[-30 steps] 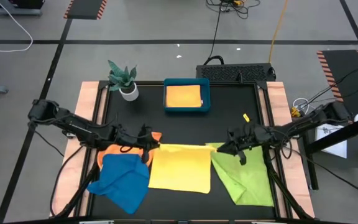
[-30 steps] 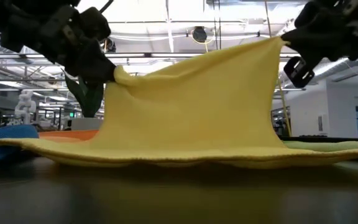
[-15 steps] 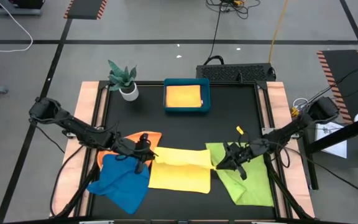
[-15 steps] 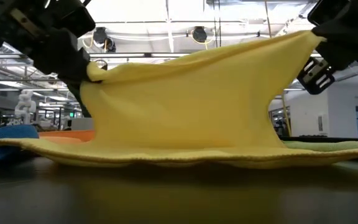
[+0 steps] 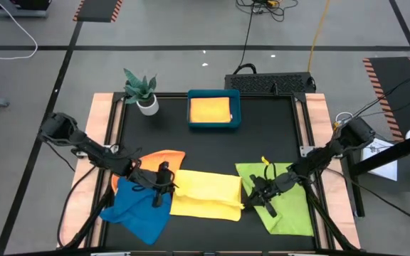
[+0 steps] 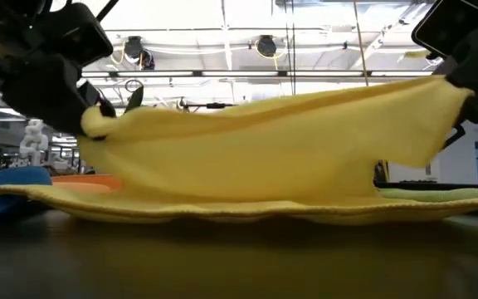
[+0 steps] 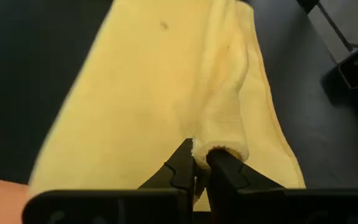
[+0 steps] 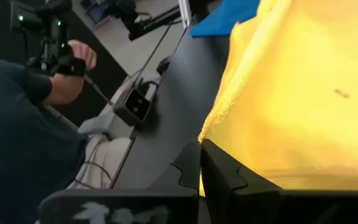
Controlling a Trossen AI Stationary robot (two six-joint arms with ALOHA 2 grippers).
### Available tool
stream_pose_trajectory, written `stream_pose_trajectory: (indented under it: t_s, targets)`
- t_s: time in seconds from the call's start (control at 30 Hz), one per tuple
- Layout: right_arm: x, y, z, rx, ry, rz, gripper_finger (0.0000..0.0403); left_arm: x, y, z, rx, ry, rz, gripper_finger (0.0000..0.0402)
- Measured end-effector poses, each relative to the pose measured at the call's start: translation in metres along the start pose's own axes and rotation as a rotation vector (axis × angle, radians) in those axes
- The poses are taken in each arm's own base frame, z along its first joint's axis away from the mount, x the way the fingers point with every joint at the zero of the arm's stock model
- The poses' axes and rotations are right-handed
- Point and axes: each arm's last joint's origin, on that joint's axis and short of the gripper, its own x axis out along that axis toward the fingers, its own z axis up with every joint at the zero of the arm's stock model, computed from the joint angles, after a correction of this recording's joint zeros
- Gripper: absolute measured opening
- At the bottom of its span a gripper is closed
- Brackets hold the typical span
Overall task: Fold microfiber towels
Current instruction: Fold the yellow microfiber towel
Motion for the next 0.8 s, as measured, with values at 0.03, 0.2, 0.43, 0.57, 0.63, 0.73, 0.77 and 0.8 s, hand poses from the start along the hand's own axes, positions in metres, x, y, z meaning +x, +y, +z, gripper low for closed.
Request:
stream_pose_trajectory:
  t_s: [0.03,0.2,0.43,0.57,0.63,0.73,0.77,0.8]
  targets:
    - [0.003,0.001,-0.001,-0.004,0.013,0.01,0.0,0.002,-0.001,-0.002,-0.002,0.012,0.0,0.003]
    - [0.009,0.004,-0.004,0.012,0.054,0.043,0.0004,0.01,-0.009,-0.009,-0.002,0.008,-0.039,0.0031]
    - [0.009,0.007,-0.002,-0.013,0.025,0.065,0.0017,0.01,-0.022,-0.011,0.013,-0.015,-0.118,0.0031]
    - [0.009,0.008,-0.001,-0.009,0.015,0.073,0.0043,0.009,-0.025,-0.013,0.026,-0.007,-0.129,0.0031]
    - [0.009,0.008,-0.001,0.007,0.016,0.072,0.0065,0.009,-0.026,-0.013,0.036,-0.007,-0.131,0.0031]
    - [0.009,0.007,-0.003,0.017,0.036,0.058,0.0102,0.009,-0.027,-0.013,0.028,-0.011,-0.142,0.0039]
    - [0.009,0.006,-0.003,0.015,0.037,0.055,0.0114,0.009,-0.028,-0.013,0.025,-0.013,-0.149,0.0045]
    - [0.009,0.006,-0.003,0.013,0.032,0.053,0.0126,0.008,-0.029,-0.012,0.024,-0.018,-0.157,0.0054]
